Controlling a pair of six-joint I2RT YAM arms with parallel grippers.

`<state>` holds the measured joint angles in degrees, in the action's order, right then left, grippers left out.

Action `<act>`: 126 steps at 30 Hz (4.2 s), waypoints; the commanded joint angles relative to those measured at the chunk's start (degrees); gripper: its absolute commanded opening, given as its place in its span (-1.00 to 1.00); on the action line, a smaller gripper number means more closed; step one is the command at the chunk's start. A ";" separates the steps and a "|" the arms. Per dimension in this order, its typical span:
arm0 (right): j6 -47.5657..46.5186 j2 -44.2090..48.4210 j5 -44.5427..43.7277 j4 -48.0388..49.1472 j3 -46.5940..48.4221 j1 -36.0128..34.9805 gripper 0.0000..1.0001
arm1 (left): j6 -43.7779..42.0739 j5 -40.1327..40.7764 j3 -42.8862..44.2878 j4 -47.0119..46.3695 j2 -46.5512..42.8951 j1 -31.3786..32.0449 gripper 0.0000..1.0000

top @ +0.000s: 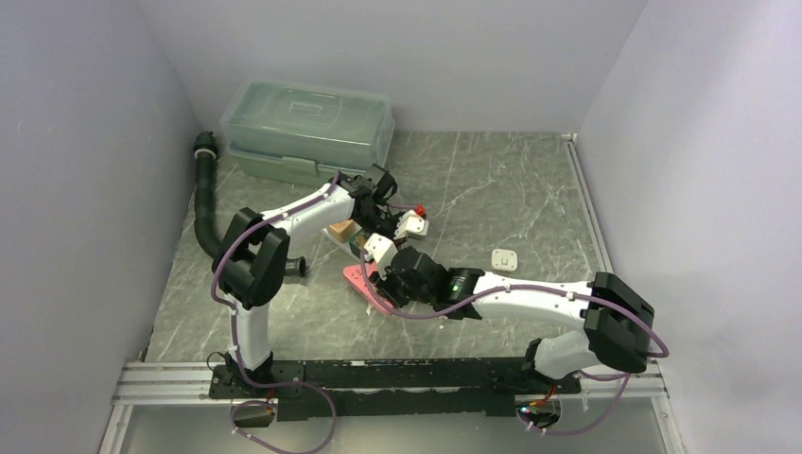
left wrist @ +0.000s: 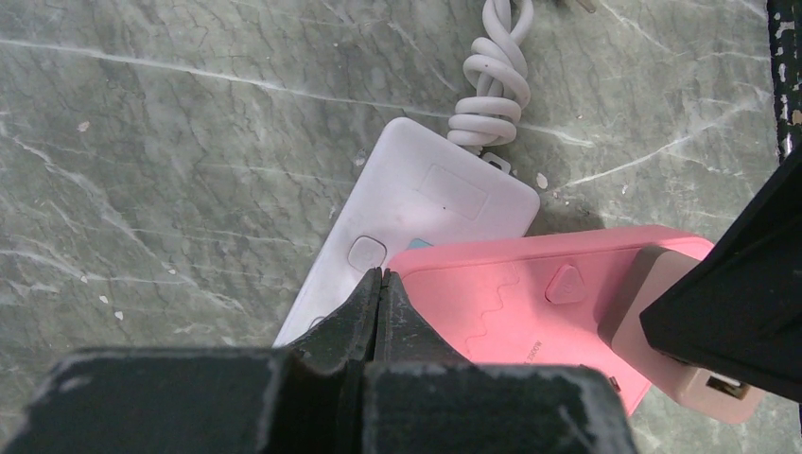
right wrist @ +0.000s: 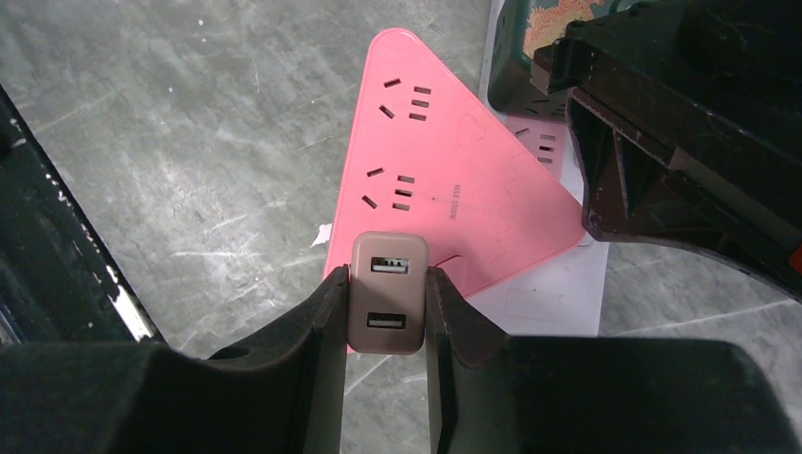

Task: Insert the plug
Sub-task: Insert the plug into the socket, then pick up the plug from the center of the board.

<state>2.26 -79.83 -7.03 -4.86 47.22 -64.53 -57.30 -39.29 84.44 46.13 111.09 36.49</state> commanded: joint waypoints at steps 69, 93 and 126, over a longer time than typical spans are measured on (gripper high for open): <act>17.86 19.19 -8.80 -12.98 2.17 9.69 1.00 | 5.32 8.07 2.84 -0.14 5.00 0.34 -0.75; 35.24 4.12 -12.72 -33.93 5.89 46.20 1.00 | 22.89 8.98 21.45 8.63 -1.41 -2.77 0.99; 27.90 -12.43 5.48 -15.85 -0.30 58.38 0.55 | 24.06 8.19 19.50 10.75 -6.54 -5.78 0.95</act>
<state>28.95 -91.09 -7.11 -22.70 49.12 -6.11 -34.28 -29.95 103.09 55.22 106.76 30.46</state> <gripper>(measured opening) 0.823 0.986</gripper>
